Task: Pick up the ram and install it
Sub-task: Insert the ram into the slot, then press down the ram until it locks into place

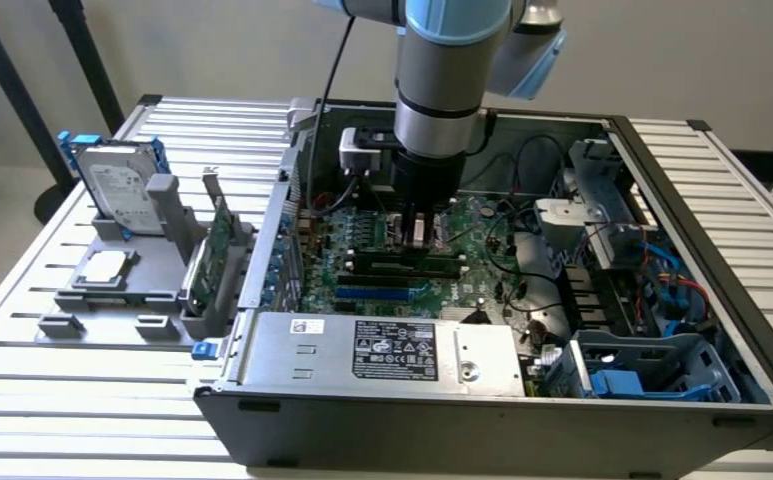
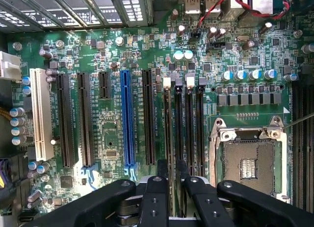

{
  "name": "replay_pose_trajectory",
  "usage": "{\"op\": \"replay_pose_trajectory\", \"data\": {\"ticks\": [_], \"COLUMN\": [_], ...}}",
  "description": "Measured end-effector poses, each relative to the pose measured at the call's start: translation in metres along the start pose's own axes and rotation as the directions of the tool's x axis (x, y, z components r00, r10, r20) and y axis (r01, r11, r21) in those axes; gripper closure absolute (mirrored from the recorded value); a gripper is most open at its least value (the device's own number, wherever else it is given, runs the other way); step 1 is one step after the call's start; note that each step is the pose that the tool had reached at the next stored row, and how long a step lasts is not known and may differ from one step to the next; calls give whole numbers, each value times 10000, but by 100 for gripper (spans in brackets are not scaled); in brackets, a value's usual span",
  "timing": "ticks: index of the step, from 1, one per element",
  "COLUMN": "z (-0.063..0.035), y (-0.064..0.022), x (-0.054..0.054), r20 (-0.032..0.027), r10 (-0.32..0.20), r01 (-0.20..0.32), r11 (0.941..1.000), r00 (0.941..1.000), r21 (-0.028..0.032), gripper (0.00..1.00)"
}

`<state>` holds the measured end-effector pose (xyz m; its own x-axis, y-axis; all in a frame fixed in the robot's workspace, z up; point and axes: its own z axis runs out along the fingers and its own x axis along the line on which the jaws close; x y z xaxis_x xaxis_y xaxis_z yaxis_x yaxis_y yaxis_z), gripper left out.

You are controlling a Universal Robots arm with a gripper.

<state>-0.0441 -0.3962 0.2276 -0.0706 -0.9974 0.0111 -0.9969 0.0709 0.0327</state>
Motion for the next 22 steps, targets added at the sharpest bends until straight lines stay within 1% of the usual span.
{"op": "replay_pose_trajectory", "data": {"ticks": [4,10,11,12,13,14,22], "z": [-54,-171,-184,-186,-186,-186,-186], "y": [2,6,6,6,6,6,6], "x": [0,2,2,2,2,2,2], "r20": [-1,0,-1,0,0,0,-1], "r10": [-1,-4,-4,-5,-5,-5,-3], "r01": [1,4,4,5,5,5,3], "r11": [10000,10000,10000,10000,10000,10000,10000], "r00": [10000,10000,10000,10000,10000,10000,10000], "r21": [-1,0,0,0,0,0,0], "gripper": [79,79,81,81,87,89,89]}}
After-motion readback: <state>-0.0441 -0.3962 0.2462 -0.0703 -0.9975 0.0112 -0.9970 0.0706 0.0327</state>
